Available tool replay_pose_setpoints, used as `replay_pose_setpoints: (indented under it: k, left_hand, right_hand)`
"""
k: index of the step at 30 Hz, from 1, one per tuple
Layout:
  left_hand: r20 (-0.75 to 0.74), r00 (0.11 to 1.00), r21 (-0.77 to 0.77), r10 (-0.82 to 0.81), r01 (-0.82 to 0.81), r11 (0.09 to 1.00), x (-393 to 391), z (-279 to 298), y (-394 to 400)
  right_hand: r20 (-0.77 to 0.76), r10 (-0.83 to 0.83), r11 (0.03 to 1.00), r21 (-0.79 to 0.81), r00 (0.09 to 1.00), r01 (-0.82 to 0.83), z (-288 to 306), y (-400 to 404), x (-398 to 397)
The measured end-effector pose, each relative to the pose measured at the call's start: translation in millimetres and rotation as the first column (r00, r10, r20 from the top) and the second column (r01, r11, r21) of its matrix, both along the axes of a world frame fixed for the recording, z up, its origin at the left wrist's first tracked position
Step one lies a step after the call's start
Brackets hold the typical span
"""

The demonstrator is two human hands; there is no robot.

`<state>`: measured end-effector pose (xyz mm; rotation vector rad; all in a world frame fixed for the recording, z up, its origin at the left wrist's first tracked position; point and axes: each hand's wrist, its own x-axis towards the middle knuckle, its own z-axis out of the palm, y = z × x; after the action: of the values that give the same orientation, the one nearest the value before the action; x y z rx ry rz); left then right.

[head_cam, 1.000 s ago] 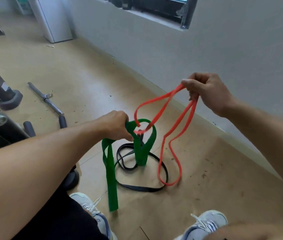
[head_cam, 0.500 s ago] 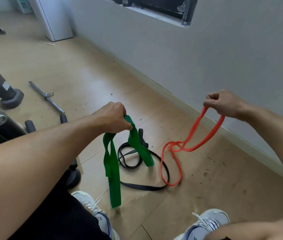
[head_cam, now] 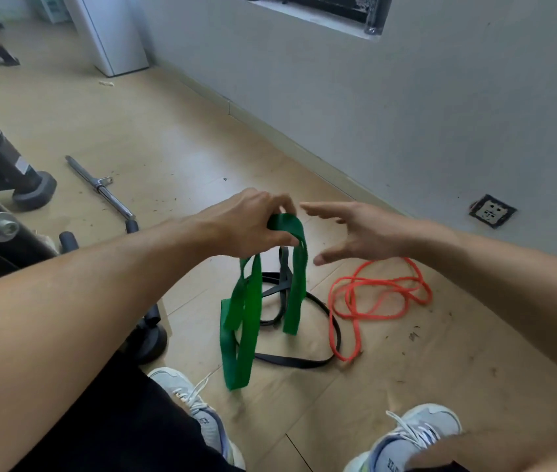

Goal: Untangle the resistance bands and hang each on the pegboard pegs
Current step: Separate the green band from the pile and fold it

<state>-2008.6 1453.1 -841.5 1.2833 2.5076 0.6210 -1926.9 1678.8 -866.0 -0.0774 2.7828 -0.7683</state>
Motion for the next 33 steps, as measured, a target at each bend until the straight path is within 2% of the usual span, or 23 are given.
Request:
replay_pose_setpoints:
  k: [3, 7, 11, 15, 18, 24, 27, 30, 31, 33]
  left_hand:
    - [0.082, 0.997, 0.143, -0.002, -0.010, 0.990, 4.6, 5.4, 1.5]
    - [0.231, 0.970, 0.242, 0.078, -0.135, 0.961, 2.1, 7.7, -3.8]
    - [0.418, 0.907, 0.211, 0.054, -0.154, 0.965, 0.0, 3.8, -10.5]
    - [0.439, 0.896, 0.123, 0.073, -0.140, 0.983, -0.4, -3.1, -11.6]
    - [0.459, 0.880, 0.165, 0.126, -0.223, 0.961, -7.1, -4.0, -15.0]
    - [0.287, 0.915, 0.330, 0.284, -0.373, 0.867, -18.4, 5.2, -26.5]
    - [0.310, 0.905, 0.443, 0.292, -0.409, 0.798, -18.9, 10.3, -28.9]
    - [0.241, 0.938, 0.511, 0.248, -0.340, 0.790, -10.2, 16.7, -23.3]
    - [0.216, 0.947, 0.529, 0.239, -0.319, 0.786, -6.6, 18.7, -19.9]
    - [0.184, 0.957, 0.560, 0.225, -0.290, 0.776, -0.7, 22.8, -13.2]
  right_hand:
    - [-0.006, 0.040, 0.995, -0.094, 0.999, -0.040, 2.2, -22.2, -6.2]
    - [-0.153, -0.115, 0.927, -0.371, 0.981, 0.050, 12.5, -28.2, -4.8]
    - [-0.283, -0.188, 0.883, -0.469, 0.941, 0.035, 39.0, -37.9, 1.4]
    - [-0.329, -0.211, 0.786, -0.617, 0.921, -0.040, 70.4, -40.2, 4.2]
    - [-0.334, -0.242, 0.736, -0.675, 0.911, -0.051, 84.4, -25.7, 2.8]
    - [-0.208, -0.263, 0.829, -0.549, 0.942, 0.110, 71.8, 14.9, 3.0]
    - [-0.088, -0.219, 0.940, -0.287, 0.972, 0.185, 51.7, 30.4, 2.0]
    - [0.030, -0.122, 0.992, -0.035, 0.992, 0.123, 32.7, 21.9, 2.5]
    - [0.066, -0.080, 0.997, -0.001, 0.995, 0.080, 29.0, 15.1, 2.5]
    - [0.096, -0.025, 0.998, -0.048, 0.995, 0.030, 23.7, 0.2, 3.3]
